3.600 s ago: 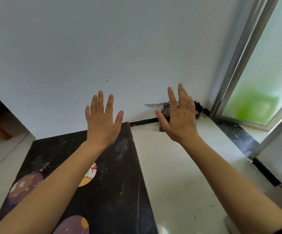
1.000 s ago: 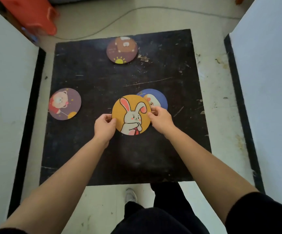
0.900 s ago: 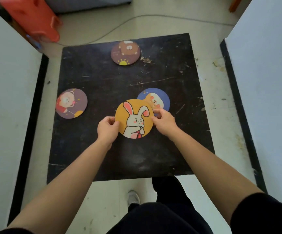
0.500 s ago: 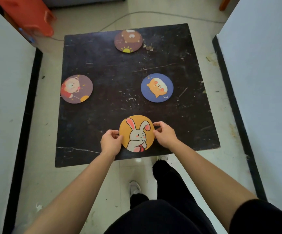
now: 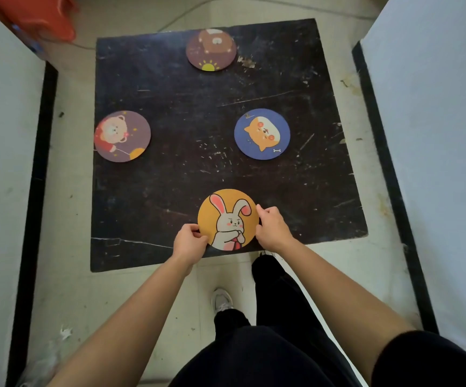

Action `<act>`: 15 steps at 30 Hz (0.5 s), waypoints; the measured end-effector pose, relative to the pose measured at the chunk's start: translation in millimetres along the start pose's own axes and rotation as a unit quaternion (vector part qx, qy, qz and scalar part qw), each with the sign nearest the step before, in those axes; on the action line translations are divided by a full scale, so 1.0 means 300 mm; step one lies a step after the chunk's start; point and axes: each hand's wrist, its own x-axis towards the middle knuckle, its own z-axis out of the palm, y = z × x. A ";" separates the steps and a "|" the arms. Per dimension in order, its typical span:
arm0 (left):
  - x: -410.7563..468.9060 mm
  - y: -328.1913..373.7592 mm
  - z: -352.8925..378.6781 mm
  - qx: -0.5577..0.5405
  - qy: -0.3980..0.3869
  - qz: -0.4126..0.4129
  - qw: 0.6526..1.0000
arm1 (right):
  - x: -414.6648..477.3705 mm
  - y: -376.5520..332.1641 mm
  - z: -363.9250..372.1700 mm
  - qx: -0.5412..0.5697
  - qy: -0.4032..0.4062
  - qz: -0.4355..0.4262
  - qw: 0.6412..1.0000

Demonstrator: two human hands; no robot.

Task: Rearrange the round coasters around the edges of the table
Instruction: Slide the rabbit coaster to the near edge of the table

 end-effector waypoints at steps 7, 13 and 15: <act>0.003 -0.026 0.007 -0.009 -0.008 -0.004 1.000 | -0.009 -0.007 0.036 -0.044 0.036 -0.003 0.998; -0.010 -0.026 0.009 -0.002 -0.016 -0.003 1.000 | -0.005 -0.018 0.023 -0.053 0.024 0.001 0.998; -0.012 -0.018 0.005 0.005 -0.022 0.002 1.000 | -0.006 -0.024 0.011 -0.077 0.017 -0.004 0.997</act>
